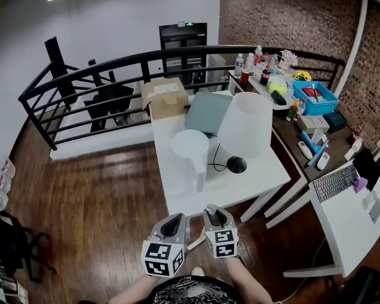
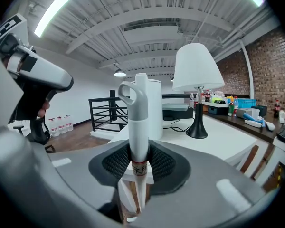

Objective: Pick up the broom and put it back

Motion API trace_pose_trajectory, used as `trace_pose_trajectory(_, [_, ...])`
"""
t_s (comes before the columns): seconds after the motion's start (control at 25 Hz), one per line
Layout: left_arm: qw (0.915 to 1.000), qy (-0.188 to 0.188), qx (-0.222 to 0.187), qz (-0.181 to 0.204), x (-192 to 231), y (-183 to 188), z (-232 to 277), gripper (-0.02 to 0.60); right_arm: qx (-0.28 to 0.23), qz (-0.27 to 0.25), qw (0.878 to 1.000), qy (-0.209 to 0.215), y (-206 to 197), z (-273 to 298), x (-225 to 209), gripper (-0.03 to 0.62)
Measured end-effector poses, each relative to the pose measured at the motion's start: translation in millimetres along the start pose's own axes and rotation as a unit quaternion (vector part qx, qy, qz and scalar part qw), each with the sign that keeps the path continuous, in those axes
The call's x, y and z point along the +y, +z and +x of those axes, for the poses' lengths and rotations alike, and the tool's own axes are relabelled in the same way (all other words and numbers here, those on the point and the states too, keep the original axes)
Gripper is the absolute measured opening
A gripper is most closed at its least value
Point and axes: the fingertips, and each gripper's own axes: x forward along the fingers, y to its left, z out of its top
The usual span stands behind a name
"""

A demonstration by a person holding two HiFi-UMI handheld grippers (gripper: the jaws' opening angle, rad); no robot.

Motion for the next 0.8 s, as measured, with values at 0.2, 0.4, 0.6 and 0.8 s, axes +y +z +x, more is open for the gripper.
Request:
trace_pose_trajectory(0.2, [1.0, 0.004, 0.001, -0.003, 1.4, -2.6, 1.5, 0.005, -0.001, -0.001, 1.0, 0.007, 1.2, 9.6, -1.2, 0.101])
trace_pose_trajectory(0.4, [1.0, 0.009, 0.0, -0.005, 3.8, -2.2, 0.6, 0.005, 0.004, -0.012, 1.0, 0.013, 4.4, 18.2, -0.3, 0.101])
trace_pose_trajectory(0.6, [0.9999, 0.014, 0.0, -0.009, 8.1, -3.3, -1.1, 0.005, 0.008, -0.017, 1.0, 0.021, 4.8, 22.9, 2.7, 0.101])
trace_pose_trajectory(0.8, [0.9998, 0.018, 0.0, -0.012, 9.7, -5.2, -3.2, 0.005, 0.015, -0.016, 0.999, 0.027, 1.2, 25.1, 5.2, 0.11])
